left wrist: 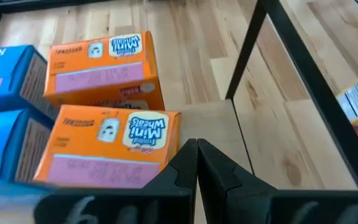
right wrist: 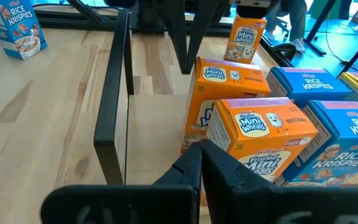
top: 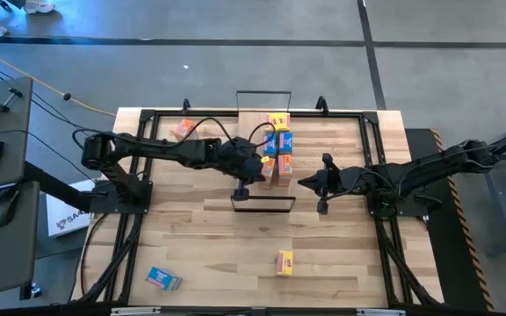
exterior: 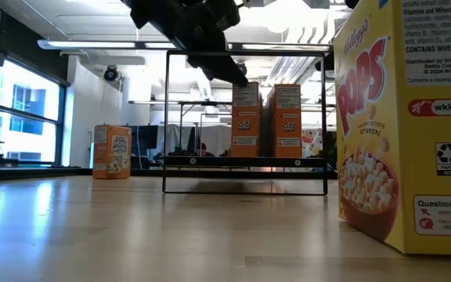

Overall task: Stack cereal on shelf
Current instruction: Put the bottom orange cereal box on the shelf aligned with the other orange cereal box

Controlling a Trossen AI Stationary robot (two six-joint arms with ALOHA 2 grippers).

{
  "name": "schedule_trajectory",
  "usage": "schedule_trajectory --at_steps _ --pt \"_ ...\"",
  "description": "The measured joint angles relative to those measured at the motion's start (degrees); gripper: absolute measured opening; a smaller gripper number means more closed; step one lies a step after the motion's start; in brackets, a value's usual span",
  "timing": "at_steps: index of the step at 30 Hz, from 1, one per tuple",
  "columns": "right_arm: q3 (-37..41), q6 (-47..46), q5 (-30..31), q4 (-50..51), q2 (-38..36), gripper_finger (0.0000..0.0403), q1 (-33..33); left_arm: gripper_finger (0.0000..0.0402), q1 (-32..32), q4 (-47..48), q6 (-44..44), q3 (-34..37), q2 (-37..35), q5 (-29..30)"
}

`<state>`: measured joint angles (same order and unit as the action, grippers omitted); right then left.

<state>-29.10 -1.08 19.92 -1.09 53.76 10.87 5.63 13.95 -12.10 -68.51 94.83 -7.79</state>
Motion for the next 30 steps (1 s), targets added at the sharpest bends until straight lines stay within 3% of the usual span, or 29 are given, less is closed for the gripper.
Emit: schedule_trajectory --at_steps 17,21,27,30 --pt "0.0 -0.2 0.0 -0.3 0.0 0.0 0.0 0.0 1.2 -7.4 1.9 0.0 1.5 -0.3" --pt "0.0 0.0 0.0 -0.3 0.5 0.0 0.0 0.0 1.7 -2.2 1.1 0.0 -2.6 -0.2" --pt "0.0 0.0 2.1 0.9 4.8 0.0 -2.1 0.0 2.4 7.8 -0.4 0.3 -9.2 6.7" --pt "0.0 0.0 0.9 -0.7 7.2 0.0 -4.4 0.0 3.8 10.0 0.3 1.2 -9.9 5.2"
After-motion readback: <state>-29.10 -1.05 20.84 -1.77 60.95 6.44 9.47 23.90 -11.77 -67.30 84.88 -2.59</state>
